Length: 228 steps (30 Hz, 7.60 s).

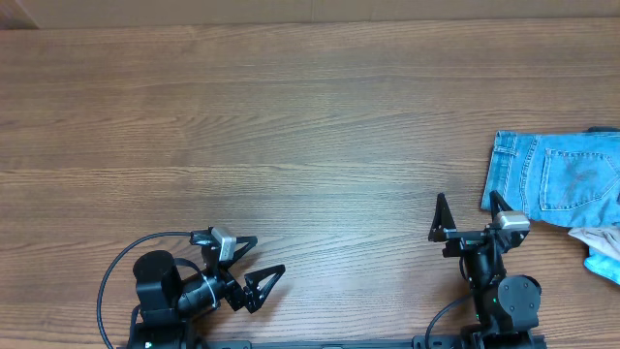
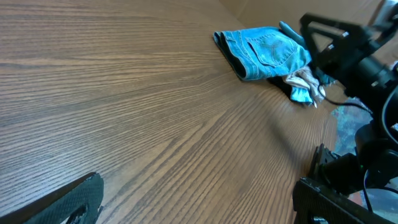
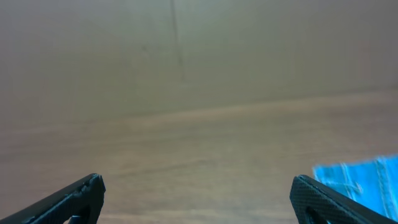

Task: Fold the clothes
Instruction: 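Raise the right gripper and move it toward the blue jeans pile, then lower the right gripper onto the jeans waistband at the pile, then close the right gripper on the jeans waistband, then drag the jeans leftward onto the open table with the right gripper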

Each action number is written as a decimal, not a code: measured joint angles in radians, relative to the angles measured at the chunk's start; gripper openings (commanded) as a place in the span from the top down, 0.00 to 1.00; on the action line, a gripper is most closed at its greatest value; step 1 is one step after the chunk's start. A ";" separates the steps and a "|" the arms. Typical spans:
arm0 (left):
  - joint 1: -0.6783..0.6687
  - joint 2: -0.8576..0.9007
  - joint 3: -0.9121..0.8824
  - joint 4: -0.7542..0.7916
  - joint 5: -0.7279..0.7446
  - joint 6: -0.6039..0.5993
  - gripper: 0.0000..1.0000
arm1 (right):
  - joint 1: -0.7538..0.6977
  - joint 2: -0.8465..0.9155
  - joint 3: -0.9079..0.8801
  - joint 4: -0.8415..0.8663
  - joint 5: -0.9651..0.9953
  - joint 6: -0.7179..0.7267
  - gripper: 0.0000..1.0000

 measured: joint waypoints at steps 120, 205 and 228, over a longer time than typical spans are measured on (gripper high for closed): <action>-0.002 0.000 0.000 0.015 -1.394 0.063 0.00 | -0.225 1.408 0.830 -0.332 0.292 -0.085 0.00; -0.002 0.000 0.000 0.015 -1.394 0.063 0.00 | -0.232 1.441 1.024 -0.444 0.126 0.049 0.96; -0.002 0.000 0.000 0.015 -1.398 0.063 0.00 | 0.389 1.433 1.046 -0.232 -0.145 0.430 0.96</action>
